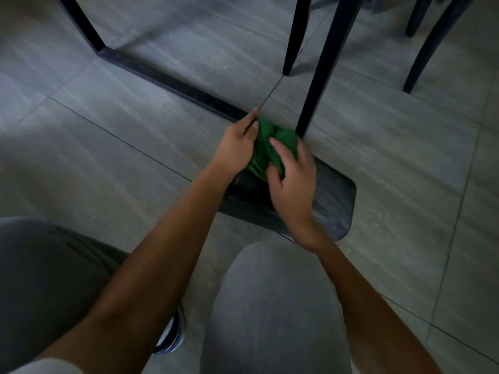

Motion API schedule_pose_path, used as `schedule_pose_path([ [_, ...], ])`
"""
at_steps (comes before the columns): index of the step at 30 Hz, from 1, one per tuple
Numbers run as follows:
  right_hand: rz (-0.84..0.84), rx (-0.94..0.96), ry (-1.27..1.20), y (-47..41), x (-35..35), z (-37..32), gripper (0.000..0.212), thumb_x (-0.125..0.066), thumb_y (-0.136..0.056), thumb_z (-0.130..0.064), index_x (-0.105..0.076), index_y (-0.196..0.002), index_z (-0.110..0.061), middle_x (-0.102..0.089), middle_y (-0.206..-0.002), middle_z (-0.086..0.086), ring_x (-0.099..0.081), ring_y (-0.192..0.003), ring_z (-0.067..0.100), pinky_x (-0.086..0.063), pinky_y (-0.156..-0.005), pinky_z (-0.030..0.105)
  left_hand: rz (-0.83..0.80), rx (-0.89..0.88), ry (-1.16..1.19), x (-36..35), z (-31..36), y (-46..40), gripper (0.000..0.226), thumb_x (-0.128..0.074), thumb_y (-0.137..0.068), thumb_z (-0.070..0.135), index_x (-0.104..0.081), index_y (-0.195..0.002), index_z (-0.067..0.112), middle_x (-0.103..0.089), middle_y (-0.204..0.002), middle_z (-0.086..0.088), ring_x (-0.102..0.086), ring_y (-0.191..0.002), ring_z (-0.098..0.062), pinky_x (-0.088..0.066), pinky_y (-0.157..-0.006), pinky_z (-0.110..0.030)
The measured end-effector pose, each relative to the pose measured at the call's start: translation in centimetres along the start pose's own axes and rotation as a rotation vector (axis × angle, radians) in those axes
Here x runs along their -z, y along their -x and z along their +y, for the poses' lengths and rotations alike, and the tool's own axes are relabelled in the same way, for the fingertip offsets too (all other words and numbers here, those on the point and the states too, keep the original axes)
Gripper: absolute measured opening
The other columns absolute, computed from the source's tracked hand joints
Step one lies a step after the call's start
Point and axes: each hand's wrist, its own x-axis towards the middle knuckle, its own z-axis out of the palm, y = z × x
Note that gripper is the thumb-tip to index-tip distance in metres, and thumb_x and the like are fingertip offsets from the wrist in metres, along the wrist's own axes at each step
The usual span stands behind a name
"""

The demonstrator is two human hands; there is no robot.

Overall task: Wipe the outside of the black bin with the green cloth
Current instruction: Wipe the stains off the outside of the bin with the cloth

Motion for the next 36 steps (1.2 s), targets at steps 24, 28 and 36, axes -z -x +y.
schedule_pose_path([
  [24, 0.064, -0.467, 0.121, 7.6, 5.2, 10.3, 0.053, -0.042, -0.089, -0.036, -0.062, -0.135, -0.019, -0.055, -0.142, 0.024, -0.053, -0.129, 0.042, -0.044, -0.106, 0.061, -0.063, -0.026, -0.036, 0.5, -0.4, -1.3, 0.046, -0.035, -0.110, 0.019, -0.034, -0.156, 0.012, -0.039, -0.158, -0.010, -0.035, -0.147, -0.023, -0.021, -0.111, -0.013],
  [28, 0.174, -0.457, 0.087, 3.8, 3.2, 4.8, 0.050, -0.045, -0.092, -0.039, -0.068, -0.130, -0.016, -0.056, -0.143, 0.024, -0.056, -0.126, 0.041, -0.042, -0.111, 0.051, -0.060, -0.021, 0.008, -1.3, 0.6, -1.2, 0.045, -0.037, -0.110, 0.017, -0.036, -0.155, 0.010, -0.041, -0.158, -0.011, -0.035, -0.147, -0.021, -0.024, -0.108, -0.009],
  [36, 0.098, -0.024, 0.152, 5.6, 3.8, 5.8, 0.039, -0.059, -0.101, -0.038, -0.068, -0.131, -0.016, -0.061, -0.134, 0.020, -0.057, -0.121, 0.039, -0.044, -0.102, 0.046, -0.078, -0.041, 0.082, -1.6, 0.1, -1.1, 0.043, -0.039, -0.108, 0.006, -0.039, -0.151, 0.002, -0.038, -0.158, -0.012, -0.030, -0.148, -0.017, -0.024, -0.105, -0.004],
])
